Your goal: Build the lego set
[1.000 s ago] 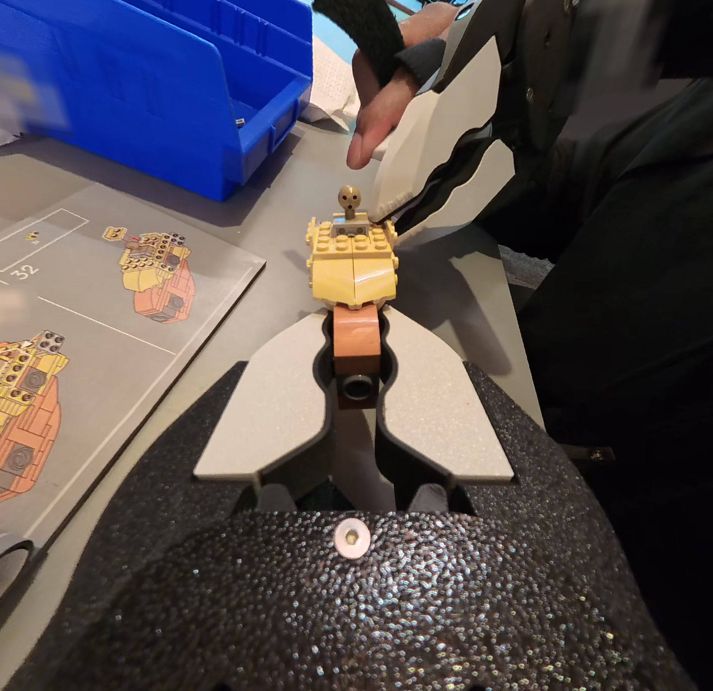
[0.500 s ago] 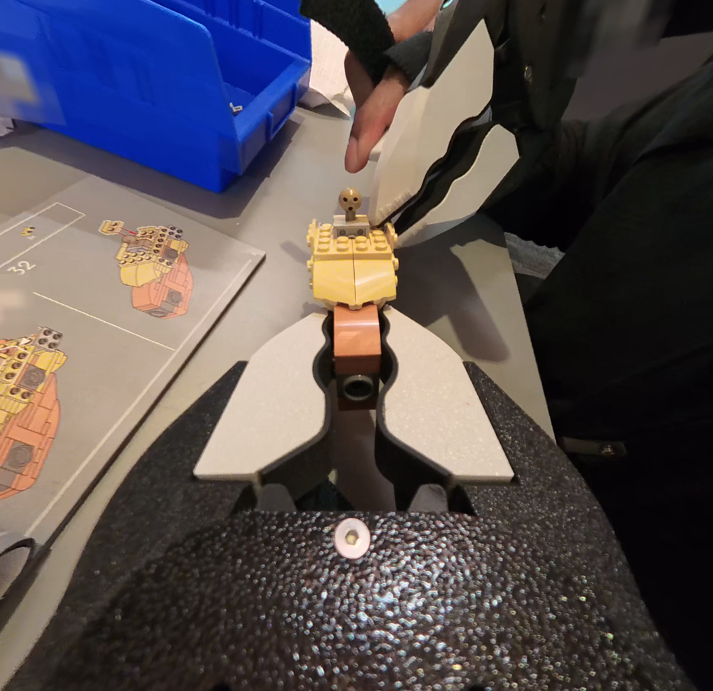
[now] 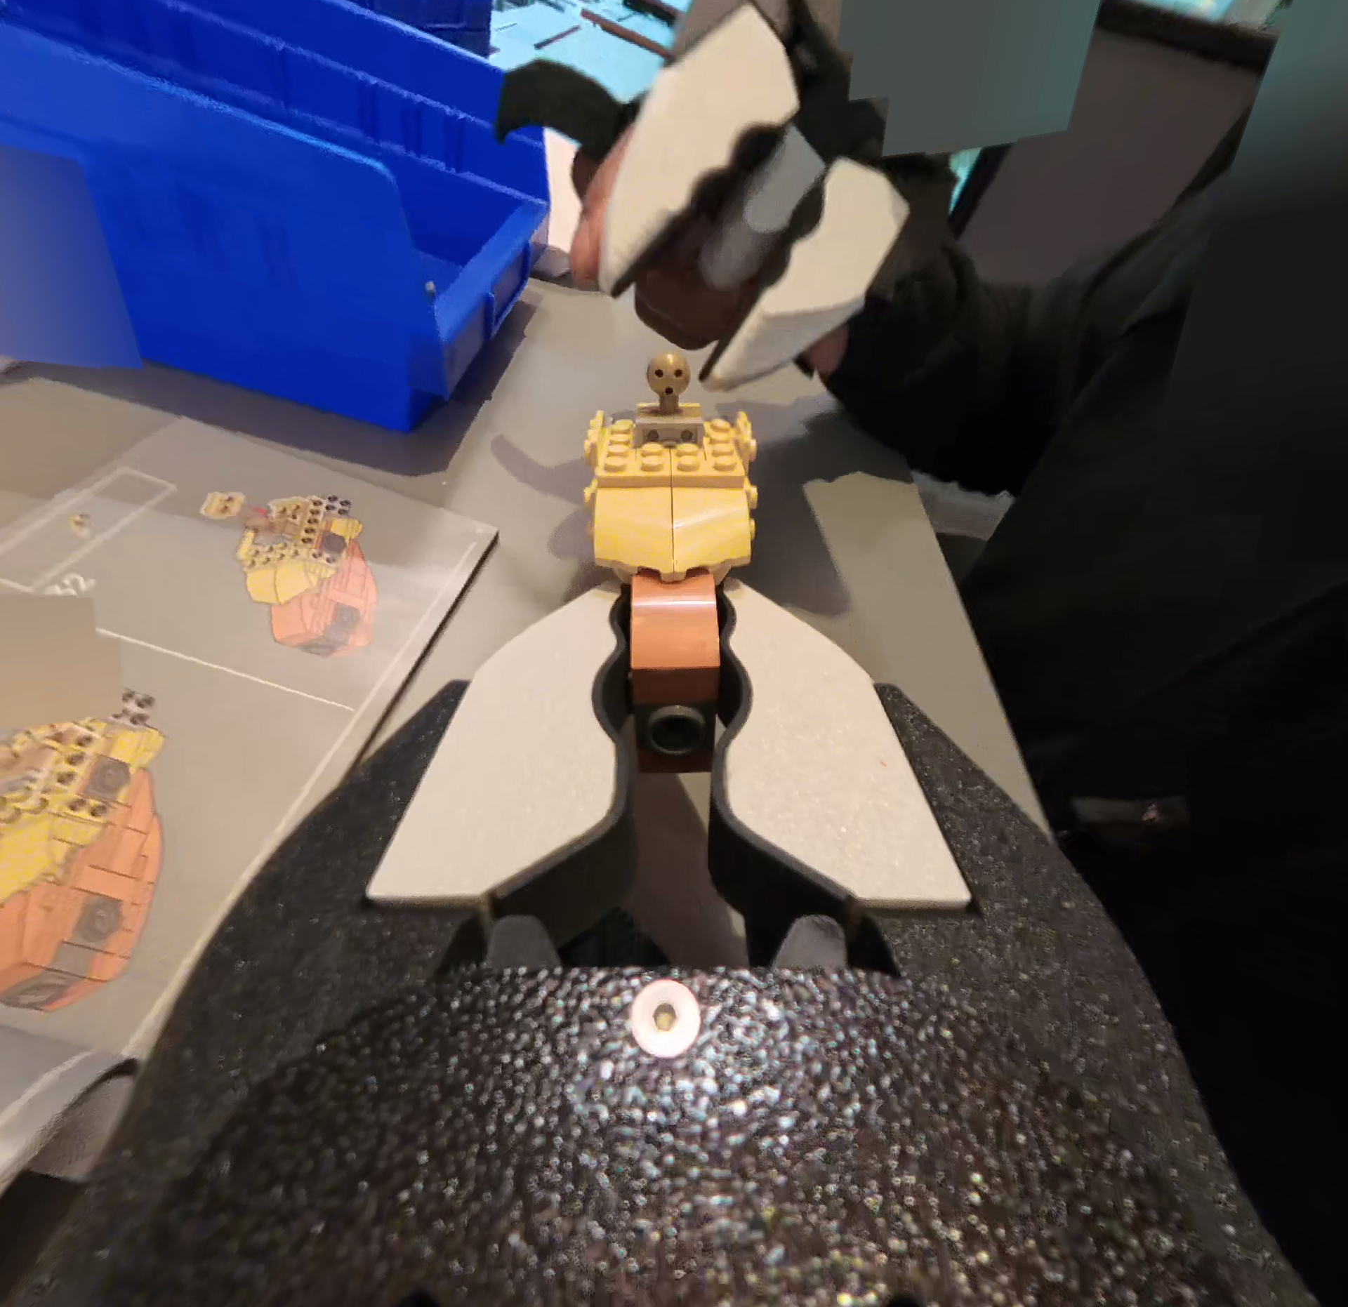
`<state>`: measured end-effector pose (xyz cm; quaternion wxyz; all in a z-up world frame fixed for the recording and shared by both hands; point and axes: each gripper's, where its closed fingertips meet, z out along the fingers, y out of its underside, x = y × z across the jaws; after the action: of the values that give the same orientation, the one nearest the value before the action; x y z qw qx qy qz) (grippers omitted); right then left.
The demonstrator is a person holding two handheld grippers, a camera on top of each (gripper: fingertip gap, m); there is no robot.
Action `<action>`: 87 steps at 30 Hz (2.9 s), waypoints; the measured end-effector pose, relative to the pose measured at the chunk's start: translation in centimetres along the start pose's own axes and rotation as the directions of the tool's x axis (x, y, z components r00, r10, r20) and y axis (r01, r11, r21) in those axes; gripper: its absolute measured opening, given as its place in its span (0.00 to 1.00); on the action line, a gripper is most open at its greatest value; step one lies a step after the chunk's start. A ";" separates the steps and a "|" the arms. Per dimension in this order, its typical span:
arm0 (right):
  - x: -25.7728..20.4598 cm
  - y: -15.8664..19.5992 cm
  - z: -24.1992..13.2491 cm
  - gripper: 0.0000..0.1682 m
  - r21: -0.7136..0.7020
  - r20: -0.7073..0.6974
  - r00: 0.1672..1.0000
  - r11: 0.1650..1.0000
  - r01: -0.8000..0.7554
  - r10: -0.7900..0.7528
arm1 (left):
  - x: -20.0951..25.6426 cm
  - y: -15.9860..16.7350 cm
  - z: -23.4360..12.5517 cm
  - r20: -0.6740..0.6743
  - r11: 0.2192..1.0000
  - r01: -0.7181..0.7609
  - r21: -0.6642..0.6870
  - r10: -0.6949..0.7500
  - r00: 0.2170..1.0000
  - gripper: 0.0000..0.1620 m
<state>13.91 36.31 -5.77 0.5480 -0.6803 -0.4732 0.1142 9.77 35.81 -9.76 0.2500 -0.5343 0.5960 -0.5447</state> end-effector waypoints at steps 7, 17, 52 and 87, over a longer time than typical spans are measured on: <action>-1.1 0.2 0.4 0.15 -0.022 0.126 0.988 0.996 -0.088 0.090 | -0.3 1.6 0.5 0.058 0.941 -0.309 -0.137 0.319 0.946 0.11; -3.0 1.8 1.0 0.14 -0.039 0.205 0.975 0.996 -0.085 0.091 | -0.4 2.0 0.6 0.058 0.936 -0.310 -0.166 0.323 0.945 0.11; -0.9 0.0 2.0 0.28 0.202 0.273 0.832 0.817 -0.540 0.483 | -0.5 -0.3 -0.3 0.063 0.946 -0.323 -0.001 0.322 0.944 0.11; 0.4 -1.0 0.8 0.25 0.139 0.433 0.568 0.571 -0.809 0.700 | -0.4 -1.6 -0.4 0.131 0.925 -0.371 0.085 0.359 0.924 0.11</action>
<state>13.04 37.07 -5.03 0.4591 -0.6887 -0.1902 0.5279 10.13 36.56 -8.31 0.4091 -0.4295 0.6397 -0.4888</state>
